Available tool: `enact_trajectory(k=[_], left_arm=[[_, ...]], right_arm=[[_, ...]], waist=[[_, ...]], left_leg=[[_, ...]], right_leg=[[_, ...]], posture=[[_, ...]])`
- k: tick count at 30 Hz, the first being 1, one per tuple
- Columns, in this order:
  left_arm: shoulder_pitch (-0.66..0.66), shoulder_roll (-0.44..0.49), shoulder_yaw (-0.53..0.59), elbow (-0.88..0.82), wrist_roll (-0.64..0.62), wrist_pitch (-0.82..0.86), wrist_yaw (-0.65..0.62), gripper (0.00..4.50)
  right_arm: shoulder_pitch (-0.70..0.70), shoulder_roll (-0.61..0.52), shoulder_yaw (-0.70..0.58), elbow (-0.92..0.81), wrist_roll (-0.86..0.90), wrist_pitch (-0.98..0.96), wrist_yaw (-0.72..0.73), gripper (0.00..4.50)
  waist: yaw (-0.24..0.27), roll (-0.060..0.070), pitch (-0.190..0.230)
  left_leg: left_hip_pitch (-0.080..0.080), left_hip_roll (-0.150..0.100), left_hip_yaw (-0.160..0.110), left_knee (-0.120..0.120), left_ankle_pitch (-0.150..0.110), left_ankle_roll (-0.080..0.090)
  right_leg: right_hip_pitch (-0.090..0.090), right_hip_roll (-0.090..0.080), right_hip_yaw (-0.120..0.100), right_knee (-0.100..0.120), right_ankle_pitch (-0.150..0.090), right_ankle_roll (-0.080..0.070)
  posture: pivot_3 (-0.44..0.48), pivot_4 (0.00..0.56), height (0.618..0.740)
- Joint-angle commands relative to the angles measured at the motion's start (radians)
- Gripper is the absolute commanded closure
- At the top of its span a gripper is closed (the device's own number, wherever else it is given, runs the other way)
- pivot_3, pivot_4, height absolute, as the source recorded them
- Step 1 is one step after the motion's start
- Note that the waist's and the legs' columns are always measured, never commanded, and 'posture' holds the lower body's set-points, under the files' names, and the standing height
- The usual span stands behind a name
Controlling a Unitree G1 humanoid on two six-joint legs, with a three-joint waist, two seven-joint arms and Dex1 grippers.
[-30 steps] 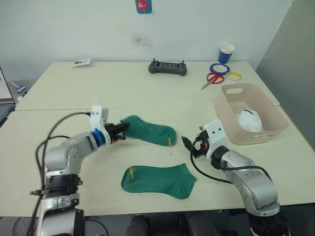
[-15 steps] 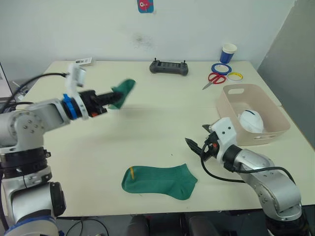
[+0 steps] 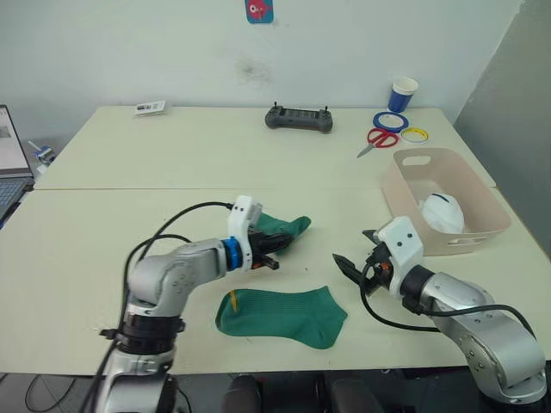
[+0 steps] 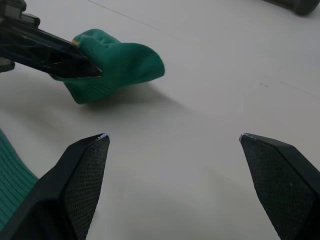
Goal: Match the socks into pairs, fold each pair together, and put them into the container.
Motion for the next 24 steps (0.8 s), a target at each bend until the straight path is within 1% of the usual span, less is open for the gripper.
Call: enact_trajectory(k=[1,4,6,9,13,14,16,17,19,22,24], left_arm=[[-0.016,-0.044,-0.035,0.001,0.03,-0.054,0.016,4.5],[-0.025,-0.072,-0.085,0.037,0.079,-0.094,0.023,3.82],[-0.031,-0.081,-0.099,0.044,0.093,-0.109,0.019,3.19],[-0.03,-0.063,-0.107,0.015,0.093,-0.118,-0.018,2.28],[-0.031,0.027,-0.073,-0.03,0.071,-0.133,-0.109,1.09],[-0.037,0.053,-0.062,-0.026,0.07,-0.139,-0.131,0.78],[-0.069,0.136,-0.018,0.034,0.079,-0.178,-0.204,0.2],[-0.082,0.173,-0.004,0.069,0.091,-0.211,-0.239,0.03],[-0.104,0.24,0.008,0.156,0.13,-0.285,-0.293,0.03],[-0.118,0.318,-0.002,0.254,0.182,-0.402,-0.394,0.03],[-0.085,0.389,-0.028,0.259,0.207,-0.491,-0.525,0.03]], right_arm=[[-0.001,-0.008,-0.037,-0.058,0.011,0.019,-0.015,0.02],[0.003,-0.009,-0.043,-0.069,0.011,0.035,-0.024,0.0],[0.003,-0.009,-0.043,-0.075,0.012,0.043,-0.028,0.0],[0.006,-0.008,-0.044,-0.081,0.014,0.049,-0.032,0.0],[0.007,-0.007,-0.044,-0.085,0.013,0.052,-0.034,0.0],[0.007,-0.007,-0.043,-0.086,0.013,0.052,-0.034,0.0],[0.002,-0.003,-0.04,-0.077,0.012,0.05,-0.036,0.0],[-0.001,0.001,-0.035,-0.069,0.009,0.048,-0.039,0.0],[-0.012,0.024,-0.015,-0.037,0.001,0.043,-0.055,0.0],[-0.015,0.091,0.007,0.035,-0.01,0.031,-0.094,0.0],[-0.025,0.146,0.027,0.099,-0.029,-0.013,-0.127,0.0]], waist=[[0.0,0.0,0.0],[0.0,0.0,0.0],[0.0,0.0,0.0],[0.0,0.0,0.0],[-0.001,0.0,0.0],[-0.001,0.0,0.0],[-0.001,0.0,0.0],[-0.001,0.0,0.0],[-0.001,0.0,0.0],[-0.002,0.0,0.0],[-0.004,0.0,0.0]], left_leg=[[0.0,0.0,0.0,0.0,0.0,0.0],[0.0,0.0,0.0,0.0,0.0,0.0],[0.0,0.0,0.0,0.0,0.0,0.0],[0.0,0.0,0.0,0.0,0.0,0.0],[0.0,0.0,0.0,0.0,0.0,0.0],[0.0,0.0,0.0,0.0,0.0,0.0],[0.0,0.0,0.0,0.0,0.0,0.0],[0.0,0.0,0.0,0.0,0.0,0.0],[0.0,0.0,0.0,0.0,0.0,0.0],[0.001,0.0,0.0,0.0,0.0,0.0],[0.0,0.0,0.0,-0.001,0.0,0.0]], right_leg=[[0.0,0.0,0.0,0.0,0.0,0.0],[0.0,0.0,0.0,0.0,0.0,0.0],[0.0,0.001,0.0,0.0,0.0,0.0],[0.0,0.001,0.0,0.0,0.0,0.0],[0.0,0.001,0.0,0.0,0.0,0.0],[0.0,0.001,0.0,0.0,0.0,0.0],[0.0,0.001,0.0,0.0,0.0,0.0],[0.0,0.001,0.0,0.0,0.0,0.0],[0.0,0.001,0.0,0.0,0.0,0.0],[0.0,0.001,0.0,0.0,0.0,0.0],[0.0,0.001,0.0,-0.001,0.0,0.0]], posture=[[0.0,0.15,0.74],[0.0,0.15,0.74],[0.0,0.15,0.74],[0.0,0.15,0.74],[0.0,0.15,0.74],[0.0,0.15,0.74],[0.0,0.15,0.74],[0.0,0.15,0.74],[0.0,0.15,0.74],[0.0,0.15,0.74],[0.0,0.15,0.74]])
